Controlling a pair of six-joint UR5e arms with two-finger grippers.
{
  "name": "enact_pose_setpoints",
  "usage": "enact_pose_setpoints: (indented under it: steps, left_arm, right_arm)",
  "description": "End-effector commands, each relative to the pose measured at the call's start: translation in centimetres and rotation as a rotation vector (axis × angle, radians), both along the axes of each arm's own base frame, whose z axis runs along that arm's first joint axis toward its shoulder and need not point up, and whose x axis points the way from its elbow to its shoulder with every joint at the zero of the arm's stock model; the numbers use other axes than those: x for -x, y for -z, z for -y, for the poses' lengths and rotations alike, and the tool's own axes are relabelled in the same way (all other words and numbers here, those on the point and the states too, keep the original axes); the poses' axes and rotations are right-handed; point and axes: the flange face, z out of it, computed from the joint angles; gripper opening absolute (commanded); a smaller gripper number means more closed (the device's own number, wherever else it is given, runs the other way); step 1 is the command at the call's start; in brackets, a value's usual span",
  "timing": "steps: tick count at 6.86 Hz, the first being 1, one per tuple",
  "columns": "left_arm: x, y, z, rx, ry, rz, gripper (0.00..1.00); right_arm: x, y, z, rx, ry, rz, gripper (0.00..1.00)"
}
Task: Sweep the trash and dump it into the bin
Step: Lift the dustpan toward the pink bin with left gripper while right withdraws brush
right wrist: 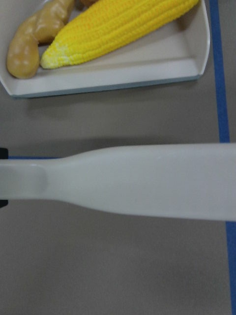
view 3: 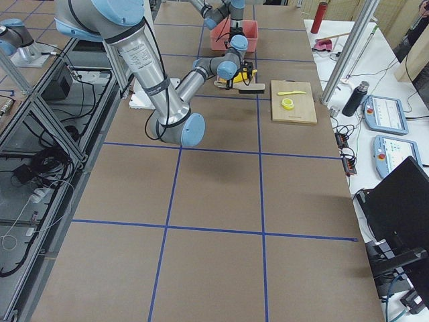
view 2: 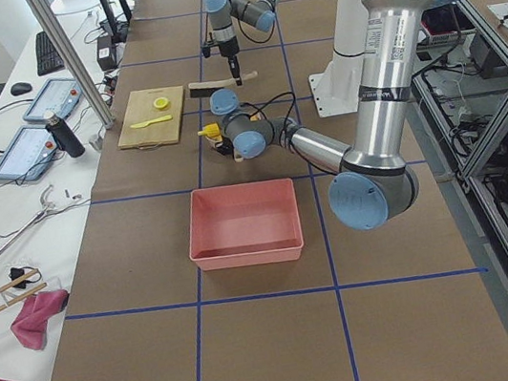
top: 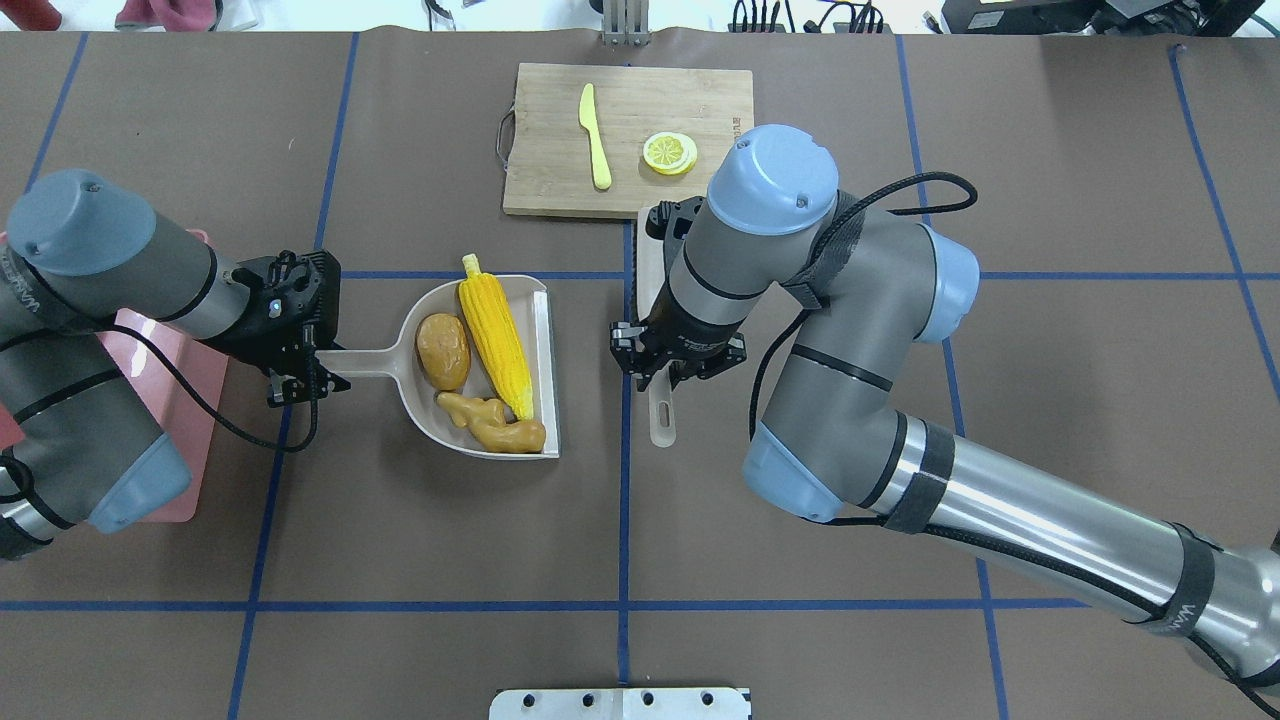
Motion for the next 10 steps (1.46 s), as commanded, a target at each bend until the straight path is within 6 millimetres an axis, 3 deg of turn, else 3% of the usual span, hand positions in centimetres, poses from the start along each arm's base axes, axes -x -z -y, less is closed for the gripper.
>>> enact_pose_setpoints:
  steps: [1,2,3,4,5,7,10]
  left_arm:
    - [0.5,0.6,-0.1,-0.003,0.017,-0.042,0.0]
    - [0.9,0.7,-0.4,-0.015,0.031,-0.083,0.0]
    - [1.1,1.2,-0.6,-0.022,0.046,-0.121,0.0]
    - [2.0,1.5,-0.5,-0.022,0.072,-0.154,0.0]
    - [4.2,-0.2,-0.9,-0.035,0.095,-0.169,0.0]
    - [9.6,-2.9,-0.7,0.037,0.204,-0.159,0.0]
    - [20.7,-8.6,-4.8,0.142,0.365,-0.101,0.0]
  right_arm:
    - [-0.9,-1.9,0.3,0.011,-0.017,-0.054,0.0]
    - [-2.1,-2.4,0.7,0.027,-0.033,-0.082,0.0]
    - [-4.5,-3.0,0.8,0.017,-0.04,-0.103,0.0]
    - [-8.2,-3.5,0.2,0.024,-0.06,-0.12,0.0]
    - [-12.2,-3.6,-1.3,-0.024,-0.029,-0.136,0.0]
    - [-18.2,-5.6,-5.2,-0.028,-0.014,-0.17,0.0]
    - [-25.9,-9.4,-6.5,-0.013,-0.062,-0.193,0.0]
